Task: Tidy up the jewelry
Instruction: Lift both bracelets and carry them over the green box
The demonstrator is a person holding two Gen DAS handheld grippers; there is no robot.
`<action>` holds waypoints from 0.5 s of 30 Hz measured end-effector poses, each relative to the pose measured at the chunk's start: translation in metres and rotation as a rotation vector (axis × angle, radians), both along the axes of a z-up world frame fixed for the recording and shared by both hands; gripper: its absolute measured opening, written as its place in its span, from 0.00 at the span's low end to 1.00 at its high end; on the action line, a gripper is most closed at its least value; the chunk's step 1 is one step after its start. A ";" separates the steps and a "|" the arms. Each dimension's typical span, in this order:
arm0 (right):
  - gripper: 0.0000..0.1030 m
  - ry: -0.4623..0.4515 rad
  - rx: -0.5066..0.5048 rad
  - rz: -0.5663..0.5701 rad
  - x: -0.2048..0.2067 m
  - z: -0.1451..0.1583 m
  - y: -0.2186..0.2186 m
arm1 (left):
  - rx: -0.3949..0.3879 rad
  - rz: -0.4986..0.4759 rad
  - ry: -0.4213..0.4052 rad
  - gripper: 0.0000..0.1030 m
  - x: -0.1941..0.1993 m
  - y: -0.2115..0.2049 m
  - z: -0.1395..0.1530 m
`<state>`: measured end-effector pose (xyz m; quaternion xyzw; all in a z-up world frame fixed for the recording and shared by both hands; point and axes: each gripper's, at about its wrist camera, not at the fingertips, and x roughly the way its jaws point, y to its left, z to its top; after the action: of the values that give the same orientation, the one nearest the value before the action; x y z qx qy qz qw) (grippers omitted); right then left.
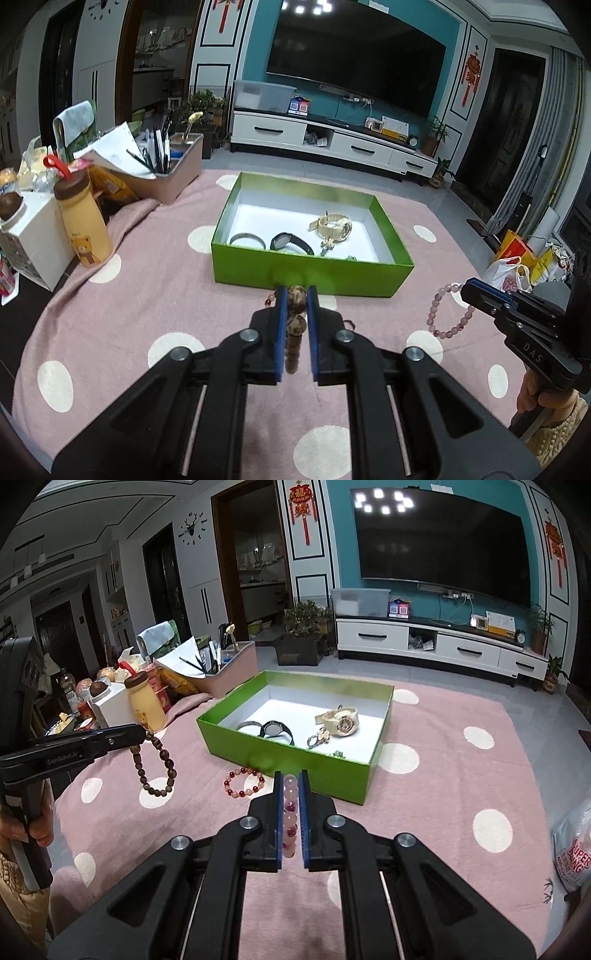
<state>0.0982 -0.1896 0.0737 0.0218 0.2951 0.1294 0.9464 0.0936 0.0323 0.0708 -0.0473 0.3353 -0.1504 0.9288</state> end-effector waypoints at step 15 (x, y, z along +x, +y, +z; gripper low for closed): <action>0.07 -0.045 0.010 -0.024 0.022 0.024 -0.021 | 0.047 0.009 -0.016 0.10 0.040 -0.029 0.024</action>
<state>0.1200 -0.2104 0.0982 0.0272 0.2726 0.1202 0.9542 0.1340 0.0036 0.0944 -0.0255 0.3310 -0.1386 0.9331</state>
